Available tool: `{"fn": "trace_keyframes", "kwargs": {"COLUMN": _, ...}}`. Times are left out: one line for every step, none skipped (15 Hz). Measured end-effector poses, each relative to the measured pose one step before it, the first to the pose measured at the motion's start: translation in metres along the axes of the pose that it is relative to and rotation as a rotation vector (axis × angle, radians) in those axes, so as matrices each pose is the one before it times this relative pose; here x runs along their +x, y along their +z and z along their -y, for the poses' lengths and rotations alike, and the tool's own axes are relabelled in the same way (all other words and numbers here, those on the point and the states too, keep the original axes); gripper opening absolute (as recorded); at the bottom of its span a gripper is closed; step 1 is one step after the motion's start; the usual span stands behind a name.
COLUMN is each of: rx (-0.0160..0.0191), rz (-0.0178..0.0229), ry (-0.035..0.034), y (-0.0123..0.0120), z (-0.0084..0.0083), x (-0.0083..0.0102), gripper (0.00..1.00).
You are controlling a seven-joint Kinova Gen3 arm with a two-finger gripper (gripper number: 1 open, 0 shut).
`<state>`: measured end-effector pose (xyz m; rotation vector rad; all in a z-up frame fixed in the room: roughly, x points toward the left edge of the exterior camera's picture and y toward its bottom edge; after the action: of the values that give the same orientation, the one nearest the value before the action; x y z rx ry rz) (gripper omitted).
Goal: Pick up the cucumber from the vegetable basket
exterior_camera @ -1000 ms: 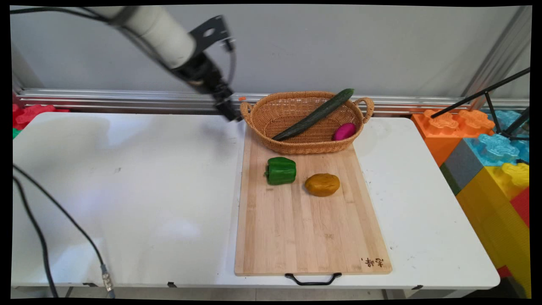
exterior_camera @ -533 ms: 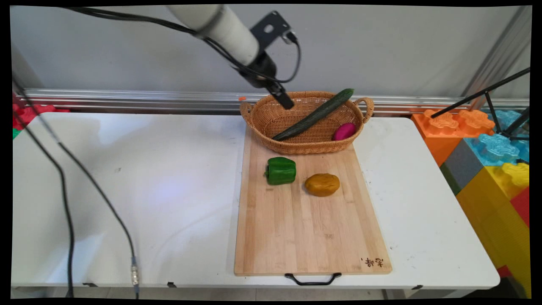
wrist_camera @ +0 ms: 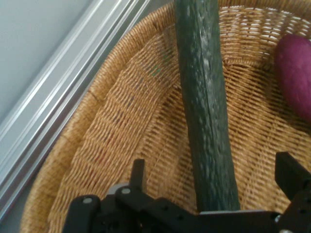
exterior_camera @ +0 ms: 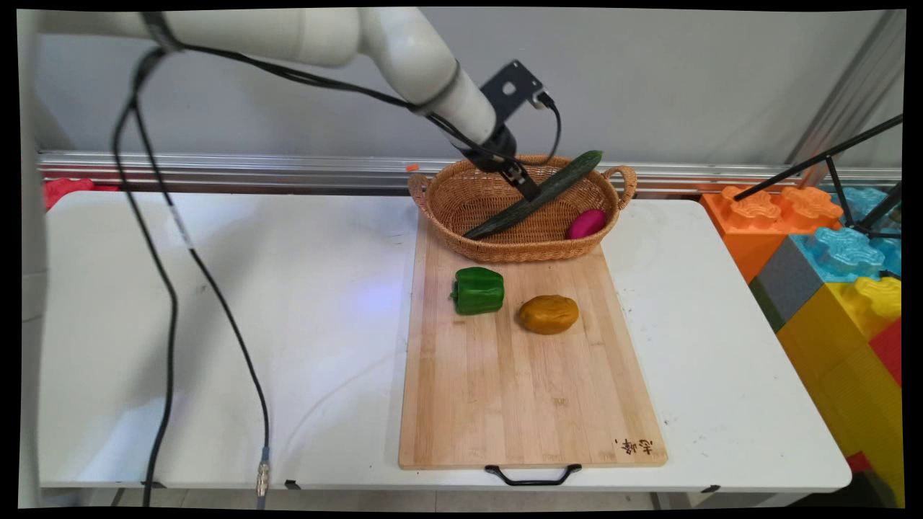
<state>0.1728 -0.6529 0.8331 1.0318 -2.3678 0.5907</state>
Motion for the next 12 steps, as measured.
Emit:
{"fn": "trace_keyframes", "kwargs": {"rx": 0.00084, "rz": 0.00056, "ry": -0.00583, "y": 0.01253, "z": -0.0015, "x": 0.00002, "gripper": 1.0}}
{"fn": "trace_keyframes", "kwargs": {"rx": -0.00027, "rz": 0.00098, "ry": -0.00431, "y": 0.00972, "z": -0.00136, "x": -0.00024, "gripper": 1.0}}
{"fn": "trace_keyframes", "kwargs": {"rx": -0.0009, "rz": 0.00122, "ry": -0.00445, "y": 0.0105, "z": -0.00162, "x": -0.0004, "gripper": 1.0}}
{"fn": "trace_keyframes", "kwargs": {"rx": -0.00058, "rz": 0.00123, "ry": -0.00485, "y": 0.00919, "z": -0.00133, "x": -0.00081, "gripper": 1.0}}
{"fn": "trace_keyframes", "kwargs": {"rx": -0.00026, "rz": 0.00007, "ry": -0.00283, "y": 0.00676, "z": -0.00118, "x": -0.00032, "gripper": 1.0}}
{"fn": "trace_keyframes", "kwargs": {"rx": -0.00012, "rz": -0.00054, "ry": -0.00254, "y": 0.00733, "z": -0.0014, "x": -0.00003, "gripper": 1.0}}
{"fn": "trace_keyframes", "kwargs": {"rx": 0.00048, "rz": -0.00045, "ry": -0.00141, "y": 0.00491, "z": -0.00104, "x": -0.00016, "gripper": 1.0}}
{"fn": "trace_keyframes", "kwargs": {"rx": 0.00097, "rz": -0.00063, "ry": -0.00098, "y": 0.0036, "z": -0.0007, "x": -0.00004, "gripper": 1.0}}
{"fn": "trace_keyframes", "kwargs": {"rx": 0.00109, "rz": -0.00048, "ry": 0.00006, "y": 0.00352, "z": -0.00103, "x": 0.00002, "gripper": 1.0}}
{"fn": "trace_keyframes", "kwargs": {"rx": 0.00178, "rz": -0.00086, "ry": 0.00058, "y": 0.00269, "z": -0.00082, "x": 0.00003, "gripper": 0.0}}
{"fn": "trace_keyframes", "kwargs": {"rx": 0.00248, "rz": -0.00137, "ry": 0.00192, "y": 0.00243, "z": -0.00092, "x": 0.00011, "gripper": 0.0}}
{"fn": "trace_keyframes", "kwargs": {"rx": 0.00125, "rz": -0.00058, "ry": 0.00175, "y": 0.00108, "z": -0.00057, "x": 0.00001, "gripper": 0.0}}
